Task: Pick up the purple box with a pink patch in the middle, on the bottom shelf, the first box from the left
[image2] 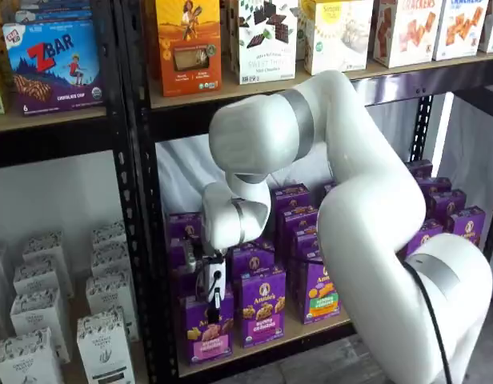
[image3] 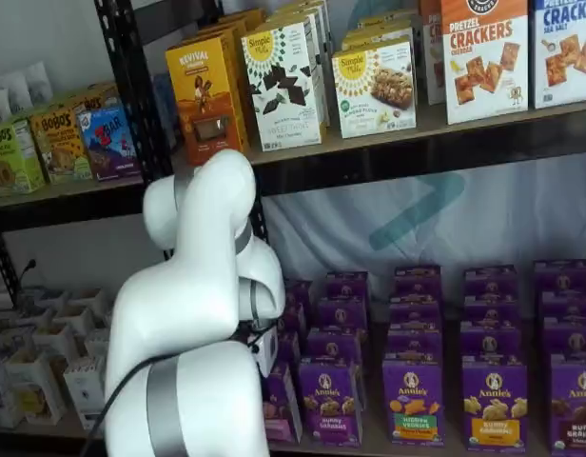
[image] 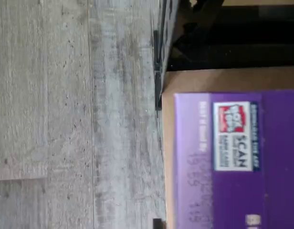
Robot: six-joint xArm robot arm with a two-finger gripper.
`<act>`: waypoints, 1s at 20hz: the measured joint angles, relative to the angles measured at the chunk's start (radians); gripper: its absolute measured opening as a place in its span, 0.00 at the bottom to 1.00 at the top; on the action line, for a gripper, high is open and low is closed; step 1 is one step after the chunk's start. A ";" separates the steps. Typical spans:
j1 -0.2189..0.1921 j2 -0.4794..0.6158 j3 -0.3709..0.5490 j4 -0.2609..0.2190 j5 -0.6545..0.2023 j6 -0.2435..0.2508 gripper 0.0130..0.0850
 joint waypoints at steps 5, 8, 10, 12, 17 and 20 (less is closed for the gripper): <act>-0.001 -0.003 0.008 -0.003 -0.016 0.002 0.39; -0.001 -0.004 0.008 0.002 -0.009 -0.004 0.28; -0.001 -0.006 0.010 -0.005 -0.012 0.003 0.28; -0.001 -0.008 0.013 -0.011 -0.013 0.008 0.28; -0.002 -0.020 0.031 -0.026 -0.023 0.020 0.28; -0.001 -0.041 0.061 -0.047 -0.024 0.040 0.28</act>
